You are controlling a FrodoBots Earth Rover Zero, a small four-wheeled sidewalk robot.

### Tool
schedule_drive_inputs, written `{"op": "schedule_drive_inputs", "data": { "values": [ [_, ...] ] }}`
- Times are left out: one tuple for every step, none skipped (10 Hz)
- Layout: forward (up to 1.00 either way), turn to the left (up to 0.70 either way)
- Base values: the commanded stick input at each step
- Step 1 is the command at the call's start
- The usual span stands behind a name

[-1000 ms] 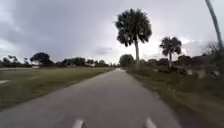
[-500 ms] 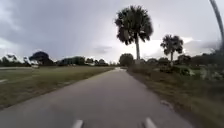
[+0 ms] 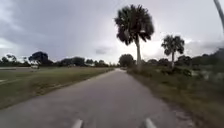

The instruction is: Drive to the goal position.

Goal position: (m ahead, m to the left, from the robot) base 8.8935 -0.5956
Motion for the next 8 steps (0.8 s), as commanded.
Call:
{"op": "schedule_drive_inputs", "data": {
  "values": [
    [1.00, 0.00],
    [1.00, 0.00],
    [1.00, 0.21],
    [1.00, 0.34],
    [1.00, 0.40],
    [1.00, 0.20],
    [1.00, 0.00],
    [1.00, 0.00]
  ]
}}
